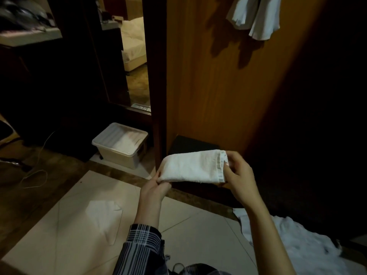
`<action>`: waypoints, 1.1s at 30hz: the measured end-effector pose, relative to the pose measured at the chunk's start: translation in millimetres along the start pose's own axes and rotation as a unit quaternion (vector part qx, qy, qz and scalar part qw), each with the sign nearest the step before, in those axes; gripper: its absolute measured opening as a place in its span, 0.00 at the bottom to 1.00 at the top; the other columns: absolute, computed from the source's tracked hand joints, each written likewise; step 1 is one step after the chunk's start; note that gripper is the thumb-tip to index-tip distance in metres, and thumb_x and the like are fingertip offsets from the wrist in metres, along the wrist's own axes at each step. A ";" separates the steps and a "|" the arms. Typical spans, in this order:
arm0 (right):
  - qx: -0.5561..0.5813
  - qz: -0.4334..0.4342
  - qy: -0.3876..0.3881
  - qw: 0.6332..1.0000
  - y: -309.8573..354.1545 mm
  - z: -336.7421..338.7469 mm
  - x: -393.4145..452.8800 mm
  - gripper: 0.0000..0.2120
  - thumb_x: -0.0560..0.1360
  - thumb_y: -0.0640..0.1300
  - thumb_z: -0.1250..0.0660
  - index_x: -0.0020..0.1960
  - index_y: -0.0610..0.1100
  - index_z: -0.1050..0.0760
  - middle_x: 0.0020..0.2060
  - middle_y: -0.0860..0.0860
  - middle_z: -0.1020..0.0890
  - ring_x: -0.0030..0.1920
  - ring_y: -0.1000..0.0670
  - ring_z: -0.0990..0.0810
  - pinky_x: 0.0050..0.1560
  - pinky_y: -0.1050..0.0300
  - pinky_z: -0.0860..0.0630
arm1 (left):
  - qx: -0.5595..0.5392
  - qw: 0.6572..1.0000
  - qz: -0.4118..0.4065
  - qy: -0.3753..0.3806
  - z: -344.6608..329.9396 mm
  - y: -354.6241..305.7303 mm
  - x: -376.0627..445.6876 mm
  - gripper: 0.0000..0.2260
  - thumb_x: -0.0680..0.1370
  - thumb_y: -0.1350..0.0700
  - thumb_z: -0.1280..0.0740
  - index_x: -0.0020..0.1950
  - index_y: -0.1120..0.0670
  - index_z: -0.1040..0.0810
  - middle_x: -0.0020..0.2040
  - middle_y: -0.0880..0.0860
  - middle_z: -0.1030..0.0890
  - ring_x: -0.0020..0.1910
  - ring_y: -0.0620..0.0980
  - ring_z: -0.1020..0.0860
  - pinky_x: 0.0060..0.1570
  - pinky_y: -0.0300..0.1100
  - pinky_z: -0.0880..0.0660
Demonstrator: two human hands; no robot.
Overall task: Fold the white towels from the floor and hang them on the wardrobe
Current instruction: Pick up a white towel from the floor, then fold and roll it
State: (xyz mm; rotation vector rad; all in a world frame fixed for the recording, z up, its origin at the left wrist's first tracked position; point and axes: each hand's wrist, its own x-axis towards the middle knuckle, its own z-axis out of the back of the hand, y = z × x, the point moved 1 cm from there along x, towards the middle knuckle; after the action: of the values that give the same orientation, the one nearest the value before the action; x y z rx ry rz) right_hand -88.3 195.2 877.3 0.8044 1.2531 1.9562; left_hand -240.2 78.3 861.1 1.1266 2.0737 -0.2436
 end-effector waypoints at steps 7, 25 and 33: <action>-0.049 0.118 -0.070 0.989 9.7 2.2 -4.8 0.07 0.77 0.34 0.36 0.48 0.42 0.34 0.31 0.54 0.26 0.28 0.59 0.25 0.26 0.69 0.33 | 0.022 1.000 0.015 0.000 -3.2 0.0 6.1 0.21 0.84 0.61 0.49 0.77 0.61 0.48 0.77 0.62 0.45 0.74 0.60 0.41 0.71 0.52 0.45; 0.049 0.011 0.019 0.999 17.2 21.4 -1.8 0.37 0.77 0.36 0.36 0.77 0.55 0.53 0.35 0.48 0.17 0.35 0.47 0.18 0.37 0.57 0.20 | 0.132 0.988 -0.053 0.060 -8.2 -6.8 13.4 0.20 0.81 0.61 0.41 0.73 0.61 0.38 0.66 0.63 0.28 0.65 0.60 0.29 0.65 0.56 0.34; 0.185 -0.103 0.016 0.977 15.9 20.5 2.9 0.14 0.77 0.30 0.44 0.52 0.36 0.21 0.32 0.43 0.20 0.31 0.45 0.24 0.28 0.60 0.25 | 0.251 0.944 -0.134 0.165 -25.2 -9.3 10.2 0.16 0.82 0.58 0.41 0.70 0.58 0.34 0.61 0.61 0.23 0.61 0.58 0.25 0.58 0.58 0.30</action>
State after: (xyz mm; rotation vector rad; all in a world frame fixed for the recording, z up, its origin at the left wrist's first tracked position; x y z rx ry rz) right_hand -77.2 203.2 899.6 0.7857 1.6791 1.5993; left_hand -264.1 91.5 870.1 1.2344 2.5522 -0.8011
